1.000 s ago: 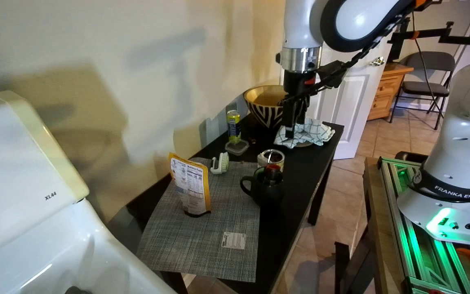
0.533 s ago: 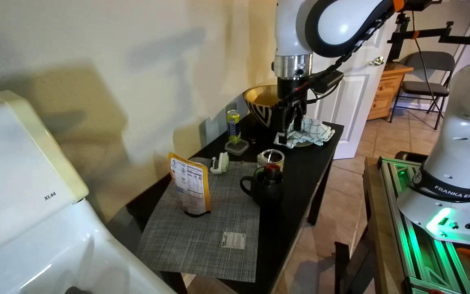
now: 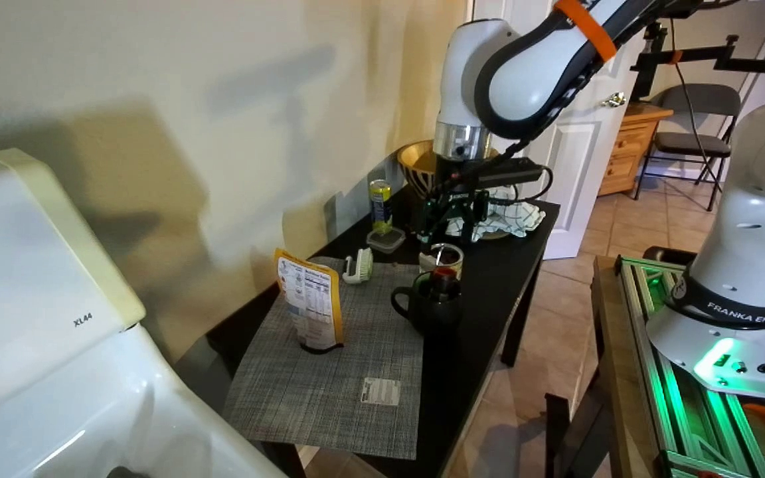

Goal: Take the jar with the red lid out of the mug.

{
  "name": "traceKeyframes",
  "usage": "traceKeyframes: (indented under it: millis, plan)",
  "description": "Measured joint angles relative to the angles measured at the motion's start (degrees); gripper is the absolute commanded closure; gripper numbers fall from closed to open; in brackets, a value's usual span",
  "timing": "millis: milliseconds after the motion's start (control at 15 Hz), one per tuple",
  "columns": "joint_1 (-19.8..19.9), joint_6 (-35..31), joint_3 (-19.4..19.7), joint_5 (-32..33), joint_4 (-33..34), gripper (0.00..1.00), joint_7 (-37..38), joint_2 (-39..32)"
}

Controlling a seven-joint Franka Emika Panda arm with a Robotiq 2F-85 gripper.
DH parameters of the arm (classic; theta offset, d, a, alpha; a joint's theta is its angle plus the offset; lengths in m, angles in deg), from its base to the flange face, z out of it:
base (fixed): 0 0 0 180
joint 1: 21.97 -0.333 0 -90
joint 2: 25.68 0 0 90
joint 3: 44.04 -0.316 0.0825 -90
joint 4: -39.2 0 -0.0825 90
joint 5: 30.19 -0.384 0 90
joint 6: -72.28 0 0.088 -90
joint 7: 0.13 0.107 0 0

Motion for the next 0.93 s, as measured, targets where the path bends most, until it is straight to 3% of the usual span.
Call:
traceKeyframes:
  millis: [333, 400, 533, 867, 933]
  plan:
    - [-0.9, -3.3, -1.0, 0.0, 2.1, 0.02, 5.7, -8.8]
    - [-1.3, -3.3, -1.0, 0.0, 2.7, 0.19, 6.2, -10.0]
    - [-1.9, -3.3, -1.0, 0.0, 3.9, 0.30, 6.9, -11.8]
    - [-2.6, -3.3, -0.9, 0.0, 5.1, 0.70, 8.5, -13.0]
    - [-2.7, -3.3, -0.9, 0.0, 5.1, 0.71, 8.6, -12.9]
